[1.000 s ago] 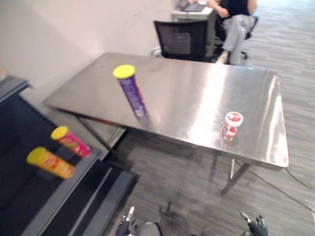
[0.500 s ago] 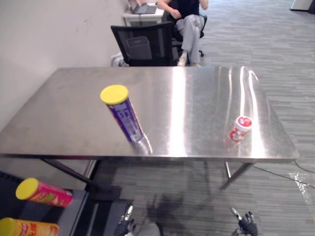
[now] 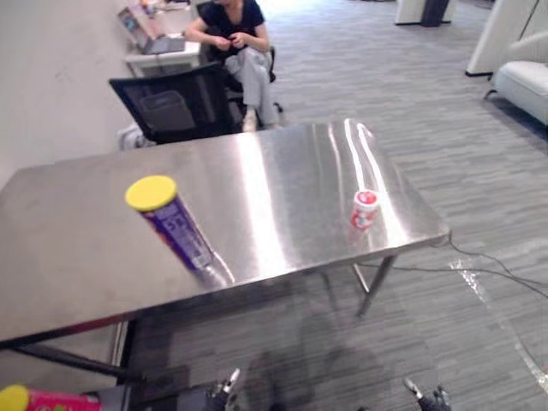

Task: Put the gum and the chips on the shelf.

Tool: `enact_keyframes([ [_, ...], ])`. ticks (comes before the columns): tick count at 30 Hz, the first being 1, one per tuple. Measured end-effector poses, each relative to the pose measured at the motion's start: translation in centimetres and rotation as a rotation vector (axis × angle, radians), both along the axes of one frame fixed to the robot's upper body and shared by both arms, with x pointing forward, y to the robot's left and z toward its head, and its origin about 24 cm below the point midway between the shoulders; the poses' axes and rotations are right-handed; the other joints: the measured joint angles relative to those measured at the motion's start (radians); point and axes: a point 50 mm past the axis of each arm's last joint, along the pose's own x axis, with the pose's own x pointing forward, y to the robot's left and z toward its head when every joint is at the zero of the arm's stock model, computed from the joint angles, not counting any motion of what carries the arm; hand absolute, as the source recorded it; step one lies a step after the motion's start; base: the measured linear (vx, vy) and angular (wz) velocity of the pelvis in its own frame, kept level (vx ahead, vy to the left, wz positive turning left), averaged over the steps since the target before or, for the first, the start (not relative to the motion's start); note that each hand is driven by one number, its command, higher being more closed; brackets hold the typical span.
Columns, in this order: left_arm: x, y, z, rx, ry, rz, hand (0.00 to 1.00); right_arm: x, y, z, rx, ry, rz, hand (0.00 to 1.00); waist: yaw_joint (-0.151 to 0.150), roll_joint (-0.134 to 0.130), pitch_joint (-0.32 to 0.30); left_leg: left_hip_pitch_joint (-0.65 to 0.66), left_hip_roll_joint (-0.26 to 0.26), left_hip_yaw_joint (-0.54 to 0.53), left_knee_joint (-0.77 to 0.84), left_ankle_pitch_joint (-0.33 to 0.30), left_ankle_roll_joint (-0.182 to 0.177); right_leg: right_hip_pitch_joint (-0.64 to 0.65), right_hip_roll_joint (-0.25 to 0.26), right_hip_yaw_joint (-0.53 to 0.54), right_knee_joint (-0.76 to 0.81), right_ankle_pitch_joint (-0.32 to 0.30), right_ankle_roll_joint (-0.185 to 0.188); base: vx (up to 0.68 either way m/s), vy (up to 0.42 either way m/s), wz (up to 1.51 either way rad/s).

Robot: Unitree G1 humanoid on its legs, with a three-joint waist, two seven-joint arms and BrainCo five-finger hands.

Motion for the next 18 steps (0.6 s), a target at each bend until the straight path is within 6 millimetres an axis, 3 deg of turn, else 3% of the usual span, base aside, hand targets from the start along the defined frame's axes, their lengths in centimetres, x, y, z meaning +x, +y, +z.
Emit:
enact_keyframes([
  [4, 0.0, 0.0, 0.0, 0.016, 0.011, -0.025, 0.00, -1.0, -1.7, 0.2, -0.053, 0.032, -0.166, 0.00, -0.003, 0.000, -0.004, 0.019, 0.001, -0.026, -0.053, 0.042, 0.013, 0.011, 0.011, -0.027, -0.006, -0.003, 0.002, 0.06, -0.041, 0.24],
  [9, 0.2, 0.8, 0.2, 0.042, 0.008, -0.030, 0.00, 0.3, -5.8, 2.1, -0.157, -0.075, -0.413, 0.00, 0.008, -0.023, -0.005, 0.037, -0.001, -0.022, -0.057, 0.040, 0.015, 0.033, 0.011, -0.022, -0.027, -0.001, 0.005, 0.03, 0.000, -0.04],
  [12, 0.4, 1.0, 0.4, 0.059, 0.001, -0.037, 0.00, 2.0, -9.4, 4.9, -0.263, -0.221, -0.531, 0.00, 0.009, -0.030, -0.008, 0.036, -0.006, -0.017, -0.061, 0.038, 0.016, 0.033, 0.007, -0.016, -0.036, 0.003, 0.010, 0.01, 0.023, -0.04],
  [14, 0.4, 1.1, 0.5, 0.063, 0.004, -0.034, 0.00, 4.5, -12.0, 8.6, -0.368, -0.397, -0.550, 0.00, 0.008, -0.034, -0.005, 0.036, -0.009, -0.008, -0.061, 0.036, 0.017, 0.030, 0.003, -0.011, -0.037, 0.005, 0.013, 0.01, 0.032, -0.09],
  [18, 0.4, 1.2, 0.5, 0.068, 0.005, -0.026, 0.00, 8.9, -12.9, 15.6, -0.543, -0.678, -0.486, 0.00, 0.008, -0.037, -0.003, 0.031, -0.010, 0.006, -0.062, 0.034, 0.016, 0.018, 0.003, 0.002, -0.038, 0.007, 0.016, 0.01, 0.018, -0.10],
])
